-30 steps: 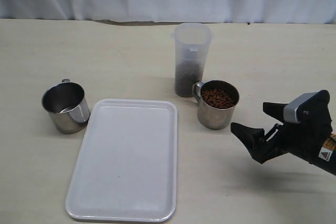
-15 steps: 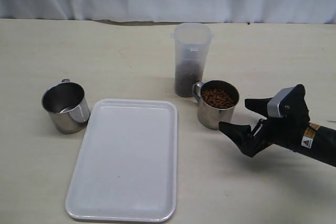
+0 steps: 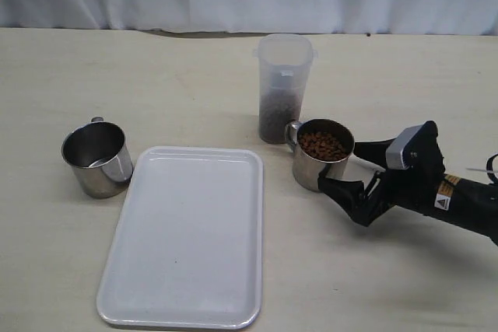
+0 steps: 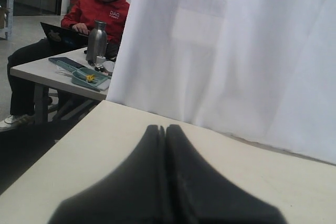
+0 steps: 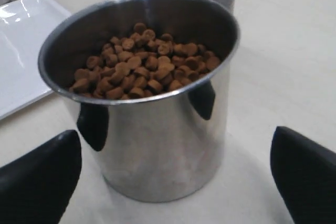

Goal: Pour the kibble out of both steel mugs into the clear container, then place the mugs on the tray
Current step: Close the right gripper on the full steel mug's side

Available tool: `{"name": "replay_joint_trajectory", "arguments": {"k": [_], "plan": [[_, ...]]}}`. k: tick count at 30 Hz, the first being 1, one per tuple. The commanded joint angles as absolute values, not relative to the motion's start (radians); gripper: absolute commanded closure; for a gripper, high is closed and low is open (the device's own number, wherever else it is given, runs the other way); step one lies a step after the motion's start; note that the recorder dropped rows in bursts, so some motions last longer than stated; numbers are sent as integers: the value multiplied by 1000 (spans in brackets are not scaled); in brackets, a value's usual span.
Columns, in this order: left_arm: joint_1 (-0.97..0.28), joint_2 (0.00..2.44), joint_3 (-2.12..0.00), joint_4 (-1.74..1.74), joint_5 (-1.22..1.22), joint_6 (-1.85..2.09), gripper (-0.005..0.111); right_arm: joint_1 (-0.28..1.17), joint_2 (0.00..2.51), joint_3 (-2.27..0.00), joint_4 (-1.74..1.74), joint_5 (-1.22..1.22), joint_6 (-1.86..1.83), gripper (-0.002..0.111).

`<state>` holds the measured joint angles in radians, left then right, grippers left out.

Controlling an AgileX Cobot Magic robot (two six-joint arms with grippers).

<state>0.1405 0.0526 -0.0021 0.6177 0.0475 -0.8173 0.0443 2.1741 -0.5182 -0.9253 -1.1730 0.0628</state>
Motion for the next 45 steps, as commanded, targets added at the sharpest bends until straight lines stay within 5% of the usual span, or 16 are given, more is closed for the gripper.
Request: {"name": "replay_joint_trajectory", "arguments": {"k": [1,39,45], "plan": [[137,50,0,620,36,-816,107,38,2219,-559,-959,-1199,62,31],[137,50,0,620,36,-816,107,38,2288,-698,-976,-1221,66,31],[137,50,0,620,36,-816,107,69,2288,-698,-947,-1221,62,20]]}}
